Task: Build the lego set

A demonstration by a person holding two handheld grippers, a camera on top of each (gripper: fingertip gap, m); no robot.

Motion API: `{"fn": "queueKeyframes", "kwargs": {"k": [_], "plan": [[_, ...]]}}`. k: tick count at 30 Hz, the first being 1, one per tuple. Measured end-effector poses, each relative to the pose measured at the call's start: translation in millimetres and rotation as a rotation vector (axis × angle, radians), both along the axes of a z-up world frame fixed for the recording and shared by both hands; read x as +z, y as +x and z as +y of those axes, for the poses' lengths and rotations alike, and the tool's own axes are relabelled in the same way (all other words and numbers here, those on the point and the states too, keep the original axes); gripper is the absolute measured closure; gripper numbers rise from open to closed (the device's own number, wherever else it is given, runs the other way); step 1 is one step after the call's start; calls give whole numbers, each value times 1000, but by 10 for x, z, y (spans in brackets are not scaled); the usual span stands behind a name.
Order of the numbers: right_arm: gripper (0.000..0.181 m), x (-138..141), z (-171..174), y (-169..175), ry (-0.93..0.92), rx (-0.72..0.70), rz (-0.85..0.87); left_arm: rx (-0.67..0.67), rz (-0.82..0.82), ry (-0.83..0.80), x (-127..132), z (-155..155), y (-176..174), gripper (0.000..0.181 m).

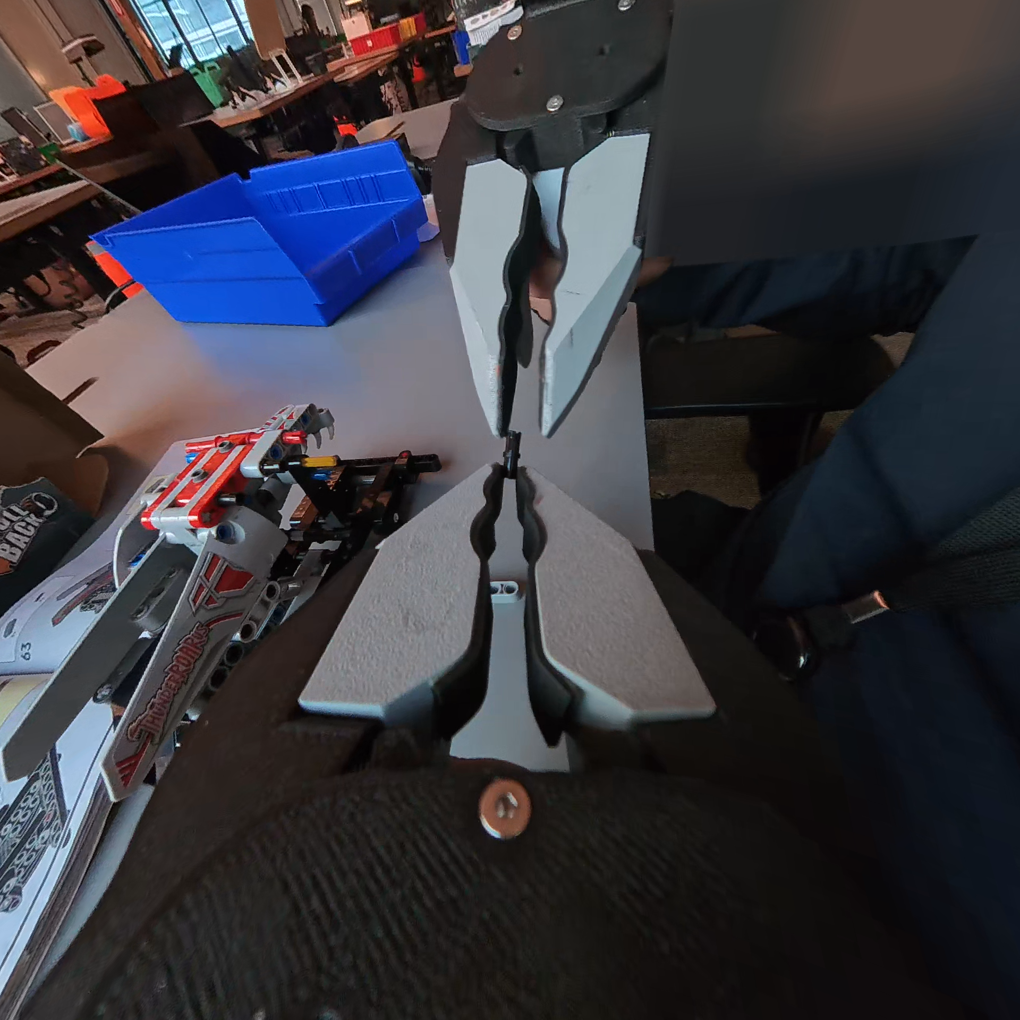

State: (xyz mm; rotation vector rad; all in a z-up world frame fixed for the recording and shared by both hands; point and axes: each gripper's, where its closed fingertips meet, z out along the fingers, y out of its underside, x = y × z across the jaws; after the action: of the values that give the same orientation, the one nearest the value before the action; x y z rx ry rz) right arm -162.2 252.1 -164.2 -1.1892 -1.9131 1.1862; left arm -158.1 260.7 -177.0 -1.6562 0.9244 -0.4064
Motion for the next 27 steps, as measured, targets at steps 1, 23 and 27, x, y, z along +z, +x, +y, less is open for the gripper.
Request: {"fn": "queueKeyframes", "kwargs": {"k": [1,23,27], "plan": [[172,7,4,-2,-4,-2,6,-5,-4,-2,1,-3,5,179],[179,-10,7,-38,14,-26,40,-38,-89,-50,39,10,64,179],[179,-35,40,-49,4,-35,35,-31,-93,-85,11,41,60,179]]}}
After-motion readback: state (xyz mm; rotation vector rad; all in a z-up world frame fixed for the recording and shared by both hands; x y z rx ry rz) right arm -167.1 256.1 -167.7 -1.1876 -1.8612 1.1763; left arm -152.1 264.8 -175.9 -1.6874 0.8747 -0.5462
